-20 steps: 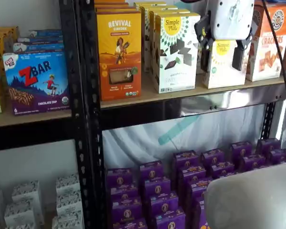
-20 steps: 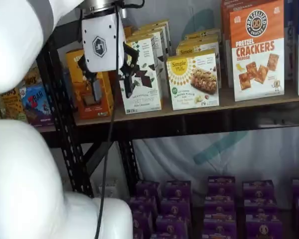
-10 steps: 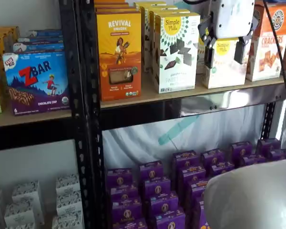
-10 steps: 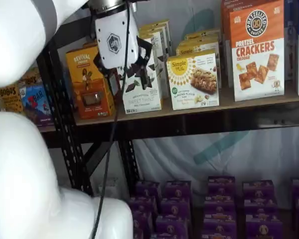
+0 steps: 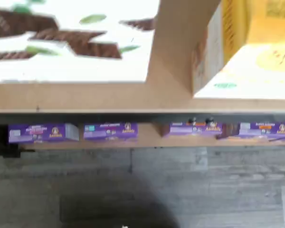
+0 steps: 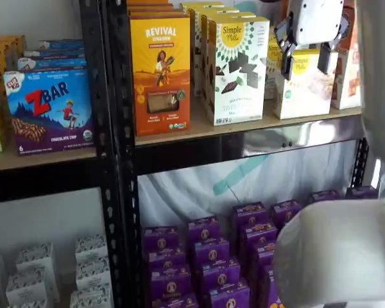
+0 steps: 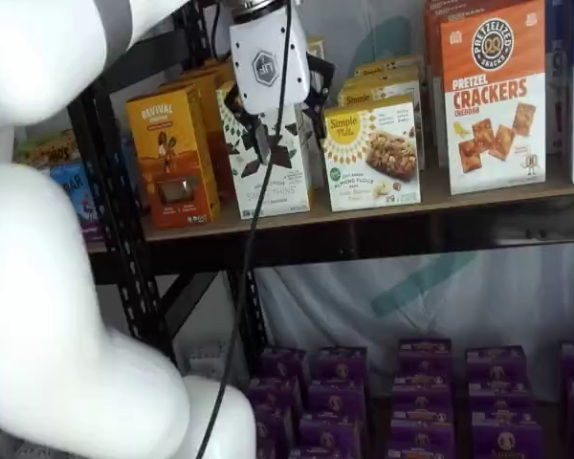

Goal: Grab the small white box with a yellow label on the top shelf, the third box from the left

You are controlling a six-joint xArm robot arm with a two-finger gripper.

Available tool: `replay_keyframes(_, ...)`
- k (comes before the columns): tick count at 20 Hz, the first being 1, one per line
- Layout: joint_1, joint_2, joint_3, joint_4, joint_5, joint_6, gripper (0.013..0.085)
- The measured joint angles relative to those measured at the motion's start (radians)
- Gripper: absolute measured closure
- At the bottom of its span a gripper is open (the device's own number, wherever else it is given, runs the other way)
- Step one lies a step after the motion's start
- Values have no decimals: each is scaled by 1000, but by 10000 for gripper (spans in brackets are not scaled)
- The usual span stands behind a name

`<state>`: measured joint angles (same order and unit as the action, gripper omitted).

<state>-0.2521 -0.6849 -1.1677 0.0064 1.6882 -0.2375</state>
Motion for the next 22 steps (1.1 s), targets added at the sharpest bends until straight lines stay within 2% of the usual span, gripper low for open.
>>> replay_keyframes(4,-46,46,-27,11,-39,-43,130)
replay_keyframes(11,-91,110,-69,16,-88,-88,130)
replay_keyframes(22,-122,165,-114,34,-115,-117,130)
